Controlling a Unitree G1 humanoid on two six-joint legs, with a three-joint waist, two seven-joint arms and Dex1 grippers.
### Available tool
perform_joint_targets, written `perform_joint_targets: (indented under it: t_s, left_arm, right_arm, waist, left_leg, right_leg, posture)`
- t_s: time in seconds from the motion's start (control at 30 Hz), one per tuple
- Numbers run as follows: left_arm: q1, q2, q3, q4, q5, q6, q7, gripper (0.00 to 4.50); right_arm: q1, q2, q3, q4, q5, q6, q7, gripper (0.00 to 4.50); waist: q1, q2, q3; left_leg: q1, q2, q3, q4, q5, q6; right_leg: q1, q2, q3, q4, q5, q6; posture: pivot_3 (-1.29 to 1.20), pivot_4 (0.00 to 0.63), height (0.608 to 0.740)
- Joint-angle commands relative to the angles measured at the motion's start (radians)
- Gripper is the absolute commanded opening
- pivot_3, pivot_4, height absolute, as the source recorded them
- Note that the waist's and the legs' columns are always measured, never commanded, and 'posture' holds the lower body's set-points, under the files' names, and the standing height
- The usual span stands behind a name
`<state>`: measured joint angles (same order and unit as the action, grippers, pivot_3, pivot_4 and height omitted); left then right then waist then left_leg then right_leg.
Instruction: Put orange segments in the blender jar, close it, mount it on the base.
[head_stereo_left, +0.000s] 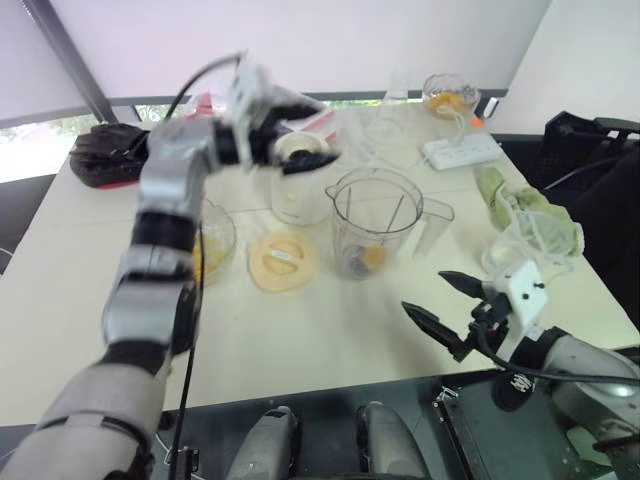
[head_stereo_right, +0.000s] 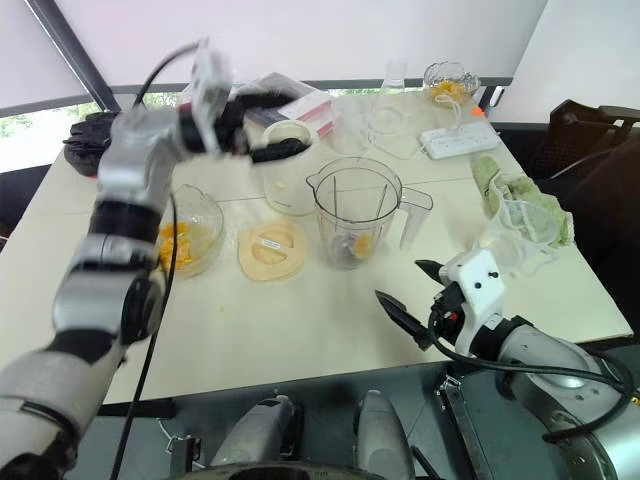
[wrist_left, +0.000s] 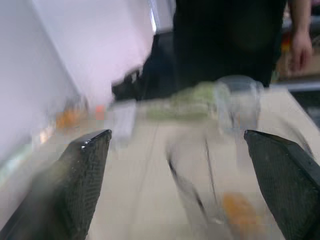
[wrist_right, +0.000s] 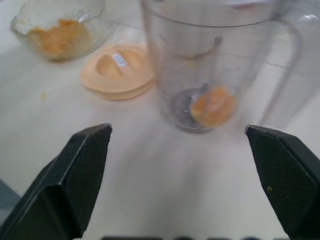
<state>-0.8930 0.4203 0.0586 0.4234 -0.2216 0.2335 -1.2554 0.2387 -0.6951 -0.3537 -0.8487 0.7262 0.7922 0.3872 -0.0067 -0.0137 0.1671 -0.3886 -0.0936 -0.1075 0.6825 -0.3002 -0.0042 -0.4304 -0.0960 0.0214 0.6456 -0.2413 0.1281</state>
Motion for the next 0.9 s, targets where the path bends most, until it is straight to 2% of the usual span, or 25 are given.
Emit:
perform_joint_targets:
  t_s: [0.03, 0.13, 0.33, 0.6, 0.9]
  left_arm:
    - [0.218, 0.051, 0.013, -0.354, -0.063, 0.164, 0.089, 4.43]
    - [0.427, 0.067, -0.001, -0.549, -0.072, 0.219, 0.153, 4.43]
    - [0.658, 0.057, -0.081, -0.730, -0.042, 0.194, 0.258, 4.43]
    - [0.738, 0.047, -0.122, -0.799, -0.052, 0.189, 0.353, 4.43]
    - [0.777, 0.052, -0.155, -0.832, -0.043, 0.168, 0.410, 4.43]
  right_arm:
    - [0.016, 0.004, -0.049, -0.003, -0.040, -0.021, -0.024, 4.50]
    - [0.035, 0.031, -0.075, 0.024, -0.068, -0.030, -0.051, 4.50]
    - [0.047, 0.115, -0.099, 0.139, -0.213, -0.134, -0.128, 4.50]
    - [-0.022, 0.203, -0.173, 0.321, -0.370, -0.256, -0.266, 4.50]
    - [-0.033, 0.251, -0.254, 0.492, -0.454, -0.351, -0.333, 4.50]
  waist:
    - [0.007, -0.001, 0.000]
    - [0.022, 0.000, 0.000]
    - [0.048, 0.001, -0.001]
    - [0.045, 0.008, -0.004]
    - [0.044, 0.010, -0.004]
  left_leg:
    - [-0.001, 0.000, -0.001, 0.000, 0.001, -0.001]
    - [-0.001, 0.000, 0.000, 0.001, 0.000, -0.001]
    - [0.000, 0.000, -0.001, 0.000, -0.001, 0.001]
    - [0.000, 0.000, 0.000, -0.001, -0.001, 0.000]
    - [0.001, 0.000, 0.000, -0.001, -0.001, 0.000]
  right_leg:
    - [-0.001, 0.000, 0.000, -0.001, 0.000, 0.000]
    - [0.000, -0.001, 0.000, -0.001, 0.000, 0.000]
    - [0.004, -0.001, 0.001, -0.007, 0.000, -0.001]
    - [0.004, 0.000, 0.000, -0.008, 0.000, -0.001]
    - [0.004, 0.000, 0.000, -0.008, 0.000, -0.001]
  posture:
    - [0.00, 0.150, 0.740]
    - [0.00, 0.150, 0.740]
    - [0.00, 0.150, 0.740]
    - [0.00, 0.150, 0.740]
    - [0.00, 0.150, 0.740]
